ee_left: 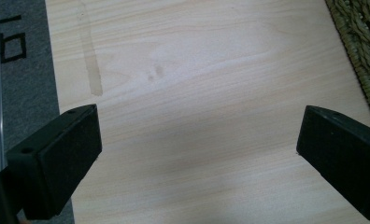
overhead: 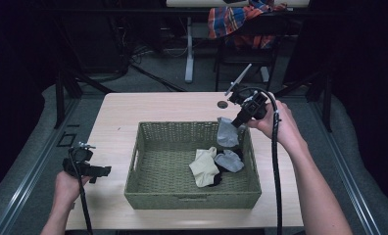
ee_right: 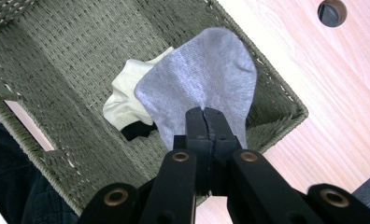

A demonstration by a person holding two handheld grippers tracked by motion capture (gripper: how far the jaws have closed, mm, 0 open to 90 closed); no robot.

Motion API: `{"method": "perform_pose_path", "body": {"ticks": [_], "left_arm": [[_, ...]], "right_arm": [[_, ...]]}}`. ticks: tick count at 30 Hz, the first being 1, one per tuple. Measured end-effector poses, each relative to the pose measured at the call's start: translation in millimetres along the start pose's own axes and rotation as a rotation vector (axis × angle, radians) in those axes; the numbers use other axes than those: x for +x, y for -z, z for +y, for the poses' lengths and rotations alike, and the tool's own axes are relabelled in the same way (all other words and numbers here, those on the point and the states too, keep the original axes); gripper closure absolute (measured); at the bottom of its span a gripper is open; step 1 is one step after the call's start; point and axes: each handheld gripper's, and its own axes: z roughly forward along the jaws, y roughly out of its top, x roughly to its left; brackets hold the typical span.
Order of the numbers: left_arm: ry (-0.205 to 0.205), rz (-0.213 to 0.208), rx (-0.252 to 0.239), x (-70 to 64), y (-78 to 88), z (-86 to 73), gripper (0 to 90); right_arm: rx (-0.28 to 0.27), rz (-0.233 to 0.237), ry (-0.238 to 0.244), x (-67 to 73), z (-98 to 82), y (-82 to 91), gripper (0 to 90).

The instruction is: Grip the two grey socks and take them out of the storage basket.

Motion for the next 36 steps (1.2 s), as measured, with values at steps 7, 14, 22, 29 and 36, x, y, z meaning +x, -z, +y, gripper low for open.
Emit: {"method": "perform_pose_path", "body": {"ticks": [7, 14, 22, 29, 36], "left_arm": [[0.002, -0.003, -0.002, 1.8, 0.4, 0.5, 0.3], [-0.001, -0.006, -0.006, 1.6, 1.5, 0.5, 0.3], [0.002, -0.005, -0.008, 1.6, 1.6, 0.4, 0.3], [0.009, -0.009, -0.002, 3.4, 0.1, -0.4, 0.3], [0.012, 0.002, 0.0, 3.8, 0.8, -1.1, 0.3]], "right_arm": [[0.004, -0.014, -0.015, -4.4, -4.4, 8.4, 90.0], [-0.011, -0.024, -0.066, -18.4, -20.3, 16.6, 90.0], [-0.023, -0.058, -0.121, -32.2, -44.4, 30.8, 90.0], [-0.019, -0.099, -0.169, -46.6, -68.9, 46.2, 90.0], [-0.011, -0.111, -0.203, -58.0, -82.2, 43.7, 90.0]]}}
